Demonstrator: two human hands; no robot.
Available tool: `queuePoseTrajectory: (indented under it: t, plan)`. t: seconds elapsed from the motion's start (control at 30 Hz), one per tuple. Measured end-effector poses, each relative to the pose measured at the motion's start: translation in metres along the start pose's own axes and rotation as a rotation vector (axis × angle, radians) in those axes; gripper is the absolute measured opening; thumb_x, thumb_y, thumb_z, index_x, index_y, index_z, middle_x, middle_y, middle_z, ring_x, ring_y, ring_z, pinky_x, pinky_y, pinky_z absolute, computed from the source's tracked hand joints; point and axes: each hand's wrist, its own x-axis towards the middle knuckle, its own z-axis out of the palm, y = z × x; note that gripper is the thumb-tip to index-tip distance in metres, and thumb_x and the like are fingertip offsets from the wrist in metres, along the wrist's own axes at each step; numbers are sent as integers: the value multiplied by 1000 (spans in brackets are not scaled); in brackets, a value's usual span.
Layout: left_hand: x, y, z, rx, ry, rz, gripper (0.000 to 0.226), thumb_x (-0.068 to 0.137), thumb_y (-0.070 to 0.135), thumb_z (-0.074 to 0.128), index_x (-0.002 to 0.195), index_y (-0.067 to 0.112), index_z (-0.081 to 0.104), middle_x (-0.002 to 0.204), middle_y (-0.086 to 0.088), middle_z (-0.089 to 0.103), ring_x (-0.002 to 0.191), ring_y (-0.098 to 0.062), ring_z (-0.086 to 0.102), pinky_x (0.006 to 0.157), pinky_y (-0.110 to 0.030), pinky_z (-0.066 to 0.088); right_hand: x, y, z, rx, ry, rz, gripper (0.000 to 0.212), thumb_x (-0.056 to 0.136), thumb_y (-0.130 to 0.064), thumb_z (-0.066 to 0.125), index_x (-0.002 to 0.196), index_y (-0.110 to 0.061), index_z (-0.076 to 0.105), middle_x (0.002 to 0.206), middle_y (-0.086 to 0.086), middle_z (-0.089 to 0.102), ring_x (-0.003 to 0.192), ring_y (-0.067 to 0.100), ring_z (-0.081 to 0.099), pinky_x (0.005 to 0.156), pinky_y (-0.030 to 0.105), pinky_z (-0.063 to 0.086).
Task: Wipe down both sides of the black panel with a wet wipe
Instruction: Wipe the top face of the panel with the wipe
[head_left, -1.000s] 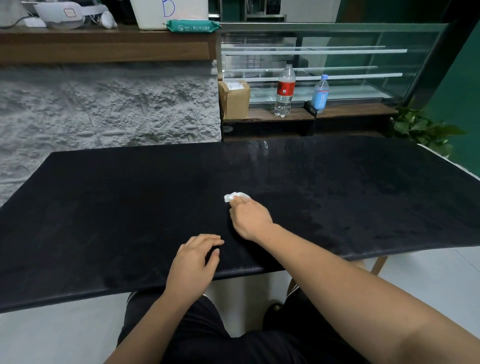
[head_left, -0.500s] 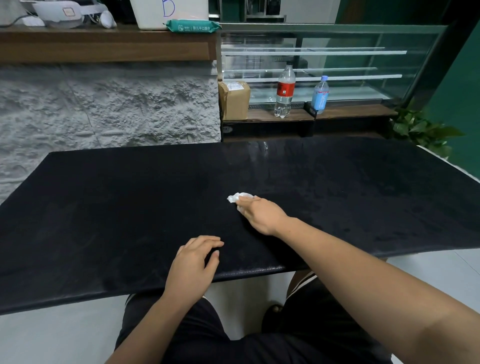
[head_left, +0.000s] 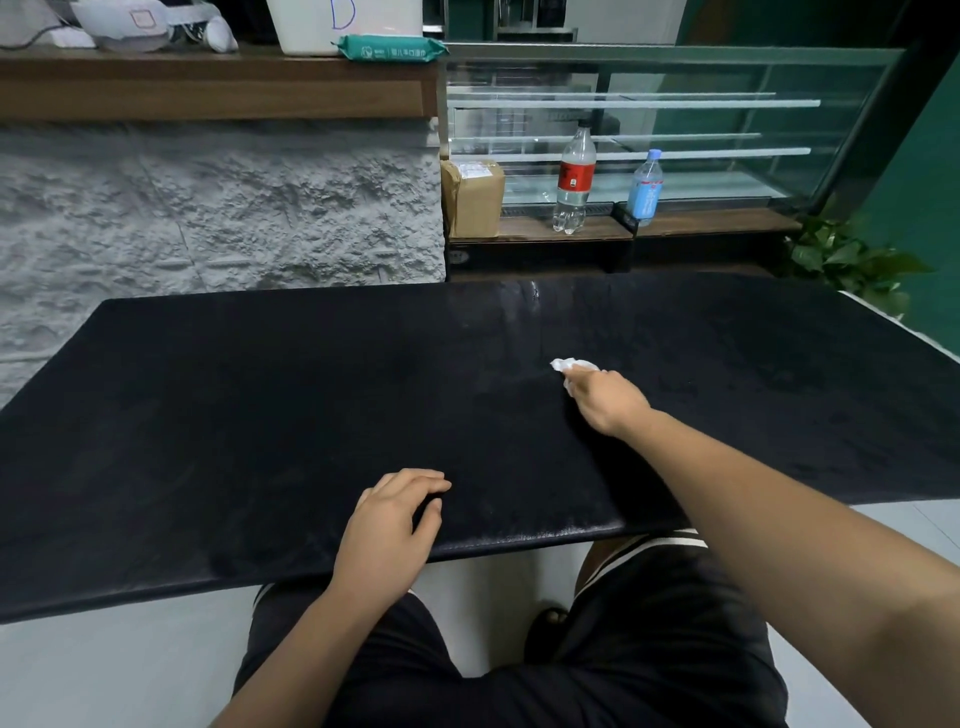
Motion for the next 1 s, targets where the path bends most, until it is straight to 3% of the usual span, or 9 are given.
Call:
queuePoseTrajectory:
  t: [0.23, 0.3, 0.4, 0.6, 0.87, 1.0]
  plan:
    - [0, 0, 0, 3, 4, -6, 26, 102, 27, 61, 122, 40, 71, 127, 34, 60, 121, 9, 51, 102, -18, 35, 9, -24, 3, 15, 37, 197, 60, 107, -13, 29, 164, -31, 28, 171, -7, 23, 150, 20, 37, 113, 44, 41]
    - [0, 1, 0, -1, 6, -9, 26, 102, 27, 61, 122, 40, 71, 127, 34, 60, 122, 9, 51, 102, -17, 35, 12, -38, 7, 37, 53, 210, 56, 107, -18, 30, 163, -26, 33, 169, -6, 25, 150, 19, 36, 107, 44, 44]
    - [0, 1, 1, 0, 3, -7, 26, 102, 28, 61, 123, 40, 71, 127, 34, 60, 122, 10, 50, 103, -18, 35, 15, -59, 15, 39, 61, 126, 52, 107, -21, 31, 159, -23, 39, 166, -7, 32, 149, 17, 36, 101, 41, 46]
    - [1, -1, 0, -2, 4, 8, 26, 102, 28, 62, 123, 39, 72, 128, 32, 61, 121, 9, 51, 104, -25, 42, 17, -112, 35, 19, -9, -95, 44, 109, -28, 37, 152, -22, 43, 164, -5, 35, 153, 17, 31, 114, 45, 44]
    - [1, -1, 0, 3, 0, 11, 27, 102, 28, 61, 124, 39, 71, 129, 31, 61, 123, 9, 51, 105, -24, 40, 13, -156, 51, -10, -120, -309, 50, 112, -32, 33, 162, -25, 31, 171, -8, 23, 160, 12, 15, 120, 41, 35]
    - [1, 0, 0, 4, -4, 10, 27, 103, 28, 60, 125, 39, 71, 129, 31, 61, 124, 9, 51, 106, -24, 39, 17, -147, 40, -7, -152, -355, 50, 113, -24, 27, 162, -31, 31, 171, -9, 26, 156, 17, 28, 126, 38, 23]
